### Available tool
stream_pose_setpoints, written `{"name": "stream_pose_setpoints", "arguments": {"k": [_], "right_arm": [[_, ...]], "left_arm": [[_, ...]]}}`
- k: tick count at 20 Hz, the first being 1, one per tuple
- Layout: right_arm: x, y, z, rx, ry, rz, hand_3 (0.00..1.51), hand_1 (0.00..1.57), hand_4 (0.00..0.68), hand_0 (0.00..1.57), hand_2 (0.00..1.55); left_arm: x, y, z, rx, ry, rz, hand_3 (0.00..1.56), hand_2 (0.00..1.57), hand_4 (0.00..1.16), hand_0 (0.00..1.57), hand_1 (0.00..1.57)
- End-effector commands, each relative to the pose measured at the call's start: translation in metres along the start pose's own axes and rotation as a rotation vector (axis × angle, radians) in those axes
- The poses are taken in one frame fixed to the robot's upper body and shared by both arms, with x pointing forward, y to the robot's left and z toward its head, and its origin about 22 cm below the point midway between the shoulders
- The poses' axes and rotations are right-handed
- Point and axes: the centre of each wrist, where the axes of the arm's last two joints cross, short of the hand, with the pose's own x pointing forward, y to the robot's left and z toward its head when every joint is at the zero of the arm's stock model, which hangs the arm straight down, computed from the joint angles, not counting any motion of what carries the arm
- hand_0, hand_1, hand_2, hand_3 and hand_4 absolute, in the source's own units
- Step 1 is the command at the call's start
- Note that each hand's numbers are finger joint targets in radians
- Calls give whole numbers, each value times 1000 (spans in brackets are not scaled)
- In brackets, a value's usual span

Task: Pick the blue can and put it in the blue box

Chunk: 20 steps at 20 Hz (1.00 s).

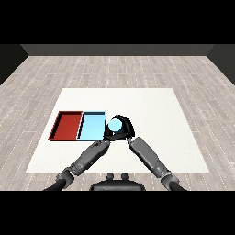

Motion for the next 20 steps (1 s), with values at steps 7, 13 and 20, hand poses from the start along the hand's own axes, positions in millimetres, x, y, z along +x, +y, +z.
{"name": "stream_pose_setpoints", "arguments": {"k": [7,13,20], "right_arm": [[14,-2,0,10,14,-44,1379,1426,534,1426,1459],[1,-5,-13,4,18,-41,1033,1097,400,1097,1188],[10,4,-4,-9,24,32,0,0,0,0,0]], "left_arm": [[16,-10,-22,51,16,-55,1462,1553,1137,1571,1571],[5,-13,-11,76,5,-84,1464,1554,1140,1571,1571],[-1,-2,-19,79,-16,-68,1466,1559,1138,1571,1571]]}}
